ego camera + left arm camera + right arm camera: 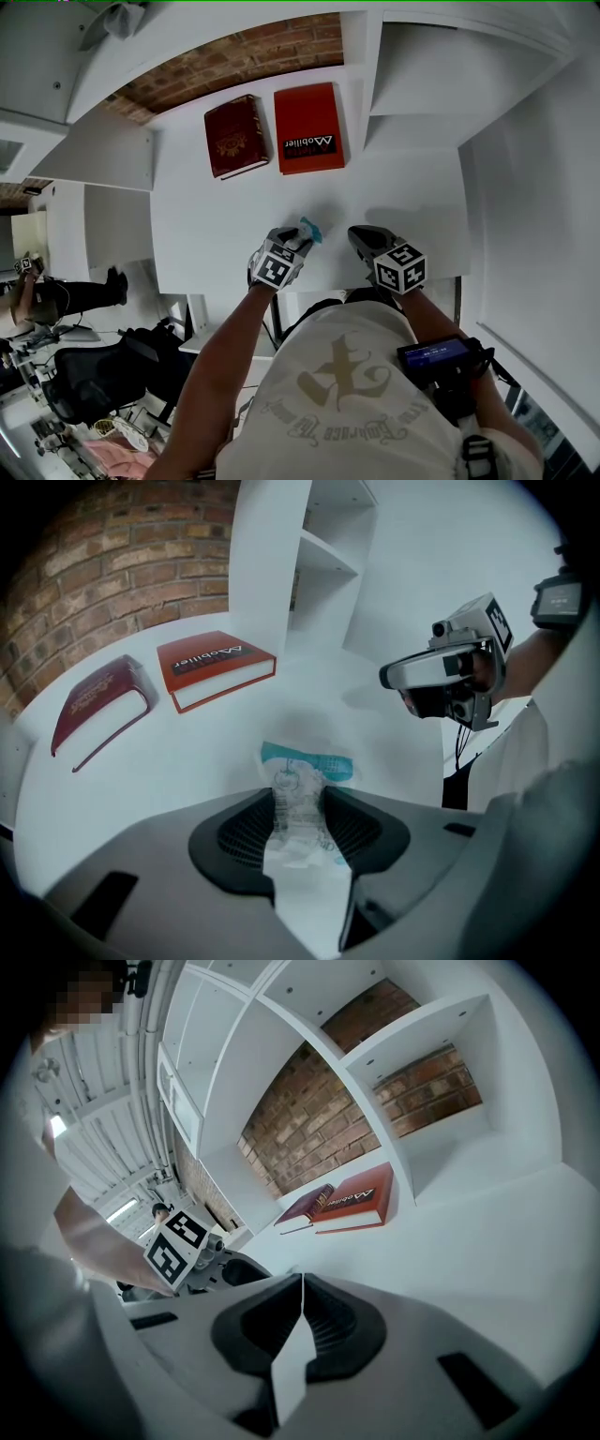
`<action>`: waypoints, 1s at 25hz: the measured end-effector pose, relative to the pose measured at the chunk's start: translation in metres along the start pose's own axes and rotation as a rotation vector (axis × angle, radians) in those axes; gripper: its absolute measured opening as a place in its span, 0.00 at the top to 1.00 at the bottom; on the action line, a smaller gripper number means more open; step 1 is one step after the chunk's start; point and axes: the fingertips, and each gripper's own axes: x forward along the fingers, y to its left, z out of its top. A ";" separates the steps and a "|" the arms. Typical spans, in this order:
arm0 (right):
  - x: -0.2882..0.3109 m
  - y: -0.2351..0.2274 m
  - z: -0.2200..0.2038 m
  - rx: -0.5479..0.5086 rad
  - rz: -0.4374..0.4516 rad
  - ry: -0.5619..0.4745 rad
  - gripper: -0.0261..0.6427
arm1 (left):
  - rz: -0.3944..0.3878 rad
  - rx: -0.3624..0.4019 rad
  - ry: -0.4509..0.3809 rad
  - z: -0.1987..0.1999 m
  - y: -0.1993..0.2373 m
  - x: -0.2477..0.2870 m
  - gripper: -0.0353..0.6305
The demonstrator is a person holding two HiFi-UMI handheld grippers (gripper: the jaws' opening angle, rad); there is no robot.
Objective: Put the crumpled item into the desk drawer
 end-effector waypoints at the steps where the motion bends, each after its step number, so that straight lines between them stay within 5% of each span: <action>1: -0.001 0.000 -0.001 0.000 -0.001 0.003 0.93 | -0.002 -0.008 -0.004 0.000 -0.001 -0.001 0.67; 25: 0.026 0.034 0.000 -0.083 0.092 0.086 0.93 | 0.086 -0.256 -0.185 -0.012 0.003 -0.052 0.70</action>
